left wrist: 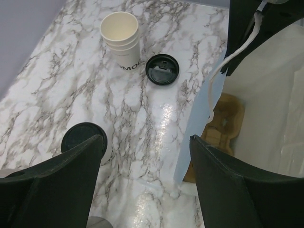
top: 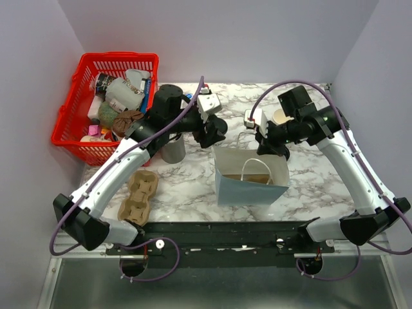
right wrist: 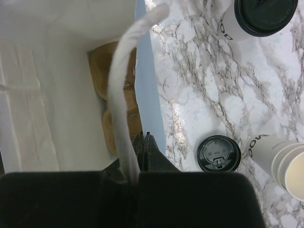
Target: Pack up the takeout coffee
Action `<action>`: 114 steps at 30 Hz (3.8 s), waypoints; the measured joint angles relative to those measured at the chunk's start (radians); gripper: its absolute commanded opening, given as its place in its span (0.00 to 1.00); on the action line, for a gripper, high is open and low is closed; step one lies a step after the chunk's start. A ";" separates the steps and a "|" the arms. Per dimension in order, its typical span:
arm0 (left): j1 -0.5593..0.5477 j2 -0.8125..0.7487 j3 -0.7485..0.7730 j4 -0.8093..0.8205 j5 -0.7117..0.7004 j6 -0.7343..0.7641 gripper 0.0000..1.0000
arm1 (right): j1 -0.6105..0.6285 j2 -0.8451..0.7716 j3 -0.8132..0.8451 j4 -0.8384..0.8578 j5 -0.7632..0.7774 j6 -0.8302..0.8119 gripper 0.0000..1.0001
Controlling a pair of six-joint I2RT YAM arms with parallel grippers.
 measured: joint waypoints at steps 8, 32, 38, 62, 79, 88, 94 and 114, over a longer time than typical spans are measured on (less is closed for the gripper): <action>0.004 0.175 0.149 -0.113 0.149 0.018 0.66 | -0.002 0.027 0.000 0.074 0.007 0.053 0.00; 0.012 0.289 0.220 -0.248 0.270 0.045 0.15 | -0.007 0.119 0.065 0.169 -0.035 0.190 0.00; 0.014 0.289 0.232 -0.277 0.272 0.072 0.00 | -0.007 0.145 0.100 0.168 -0.053 0.210 0.38; 0.220 0.166 0.279 -0.882 0.272 0.469 0.00 | -0.146 0.536 0.444 0.341 -0.238 0.272 0.71; 0.223 0.029 0.146 -0.906 0.067 0.631 0.13 | -0.108 0.734 0.559 0.417 -0.202 0.000 0.89; 0.214 0.027 0.110 -0.911 -0.018 0.640 0.40 | -0.053 0.790 0.513 0.429 -0.171 -0.079 0.90; 0.205 0.035 0.114 -0.918 -0.054 0.636 0.43 | -0.037 0.792 0.494 0.415 -0.186 -0.209 0.91; 0.162 0.043 0.103 -0.920 -0.071 0.608 0.46 | -0.039 0.914 0.606 0.241 -0.296 -0.460 0.93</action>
